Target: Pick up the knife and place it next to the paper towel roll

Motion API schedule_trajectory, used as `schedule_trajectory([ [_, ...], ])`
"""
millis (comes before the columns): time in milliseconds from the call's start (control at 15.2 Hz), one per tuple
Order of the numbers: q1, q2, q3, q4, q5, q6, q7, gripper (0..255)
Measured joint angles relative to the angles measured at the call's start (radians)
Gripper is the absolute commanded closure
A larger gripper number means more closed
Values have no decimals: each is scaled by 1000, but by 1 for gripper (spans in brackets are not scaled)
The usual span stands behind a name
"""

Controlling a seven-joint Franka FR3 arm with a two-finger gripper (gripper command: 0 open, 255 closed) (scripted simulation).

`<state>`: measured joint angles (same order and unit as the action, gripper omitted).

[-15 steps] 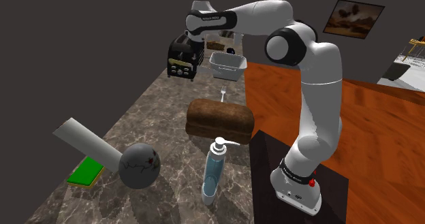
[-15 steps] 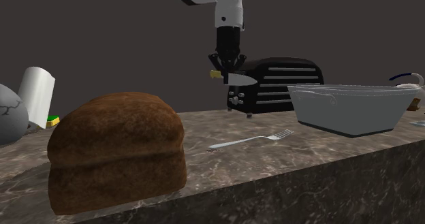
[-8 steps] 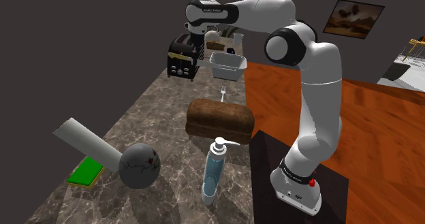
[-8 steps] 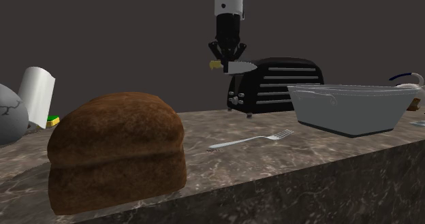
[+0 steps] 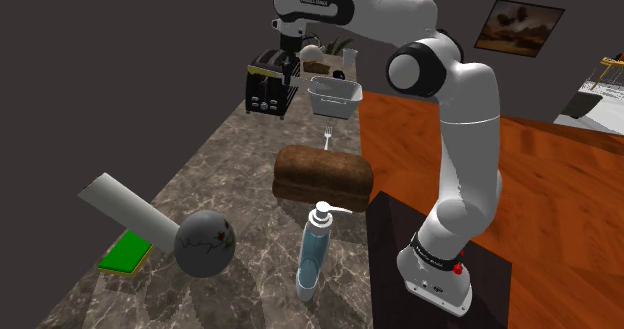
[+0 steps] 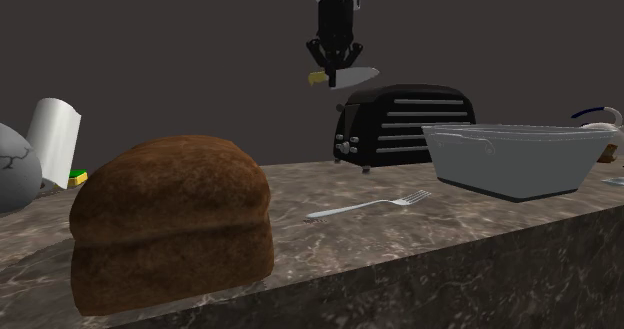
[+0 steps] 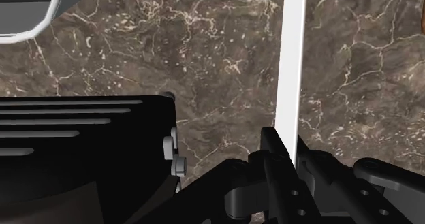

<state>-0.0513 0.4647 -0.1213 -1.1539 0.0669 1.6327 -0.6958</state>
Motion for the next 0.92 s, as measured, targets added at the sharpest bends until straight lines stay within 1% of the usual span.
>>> schedule_trajectory([
  [594,-12,60,1,214,6,-154,4,255],
  [726,6,38,5,194,2,-155,23,255],
  [792,26,6,8,138,-4,-132,42,255],
  [924,60,-28,17,90,-11,-117,81,255],
])
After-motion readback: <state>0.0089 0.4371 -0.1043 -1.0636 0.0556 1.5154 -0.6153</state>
